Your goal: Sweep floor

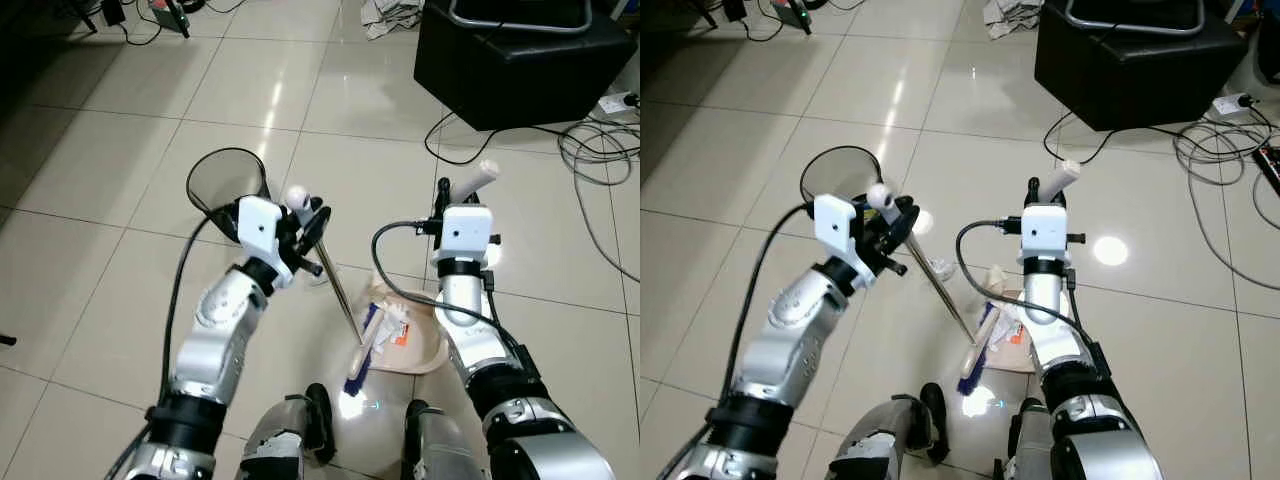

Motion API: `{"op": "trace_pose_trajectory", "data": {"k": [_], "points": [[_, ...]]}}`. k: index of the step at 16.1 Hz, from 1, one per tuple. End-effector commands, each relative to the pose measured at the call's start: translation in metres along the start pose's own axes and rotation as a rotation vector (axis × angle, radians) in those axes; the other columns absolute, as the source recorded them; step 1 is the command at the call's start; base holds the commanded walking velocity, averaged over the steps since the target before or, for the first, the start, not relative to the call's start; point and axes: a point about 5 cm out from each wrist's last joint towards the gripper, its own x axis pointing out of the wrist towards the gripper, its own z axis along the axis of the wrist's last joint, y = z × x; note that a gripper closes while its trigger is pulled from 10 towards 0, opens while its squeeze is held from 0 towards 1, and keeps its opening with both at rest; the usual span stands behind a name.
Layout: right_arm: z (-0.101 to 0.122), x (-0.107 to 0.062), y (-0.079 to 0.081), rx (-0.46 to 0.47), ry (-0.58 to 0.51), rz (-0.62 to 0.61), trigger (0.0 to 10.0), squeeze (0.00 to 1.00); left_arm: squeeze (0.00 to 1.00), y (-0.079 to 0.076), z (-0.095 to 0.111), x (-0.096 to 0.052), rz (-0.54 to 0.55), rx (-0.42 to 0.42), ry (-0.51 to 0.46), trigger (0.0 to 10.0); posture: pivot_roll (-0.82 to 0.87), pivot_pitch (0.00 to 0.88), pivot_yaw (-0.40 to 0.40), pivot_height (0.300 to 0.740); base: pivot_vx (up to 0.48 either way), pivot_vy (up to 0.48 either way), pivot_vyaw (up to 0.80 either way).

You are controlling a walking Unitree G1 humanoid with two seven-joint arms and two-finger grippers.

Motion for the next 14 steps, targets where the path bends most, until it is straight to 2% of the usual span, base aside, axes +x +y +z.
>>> {"op": "trace_pose_trajectory", "data": {"k": [1,6,9,11,13,14], "points": [[0.004,0.001,0.005,0.043,-0.016,-0.001,10.0,0.0,0.0,0.0,0.002,0.001,-0.028,-0.042,-0.006,10.0,0.14,0.282,0.17,0.74,0.0,0.0,0.0],[0.0,-0.004,-0.008,0.083,-0.011,-0.041,10.0,0.0,0.0,0.008,0.017,0.01,-0.078,-0.012,-0.037,10.0,0.11,0.248,0.171,0.74,0.0,0.0,0.0],[-0.004,-0.012,-0.022,0.114,-0.004,-0.085,10.0,0.0,0.0,0.002,0.027,0.018,-0.161,-0.027,-0.063,10.0,0.09,0.217,0.167,0.74,0.0,0.0,0.0],[-0.005,-0.014,-0.026,0.126,-0.001,-0.094,10.0,0.0,0.0,-0.002,0.028,0.021,-0.217,-0.03,-0.062,10.0,0.08,0.207,0.168,0.74,0.0,0.0,0.0],[-0.003,-0.014,-0.028,0.13,-0.007,-0.091,10.0,0.0,0.0,-0.002,0.03,0.022,-0.239,-0.009,-0.062,10.0,0.08,0.203,0.168,0.74,0.0,0.0,0.0],[-0.002,-0.015,-0.031,0.137,-0.017,-0.088,10.0,0.0,0.0,0.007,0.04,0.023,-0.253,0.048,-0.078,10.0,0.07,0.186,0.165,0.74,0.0,0.0,0.0]]}}
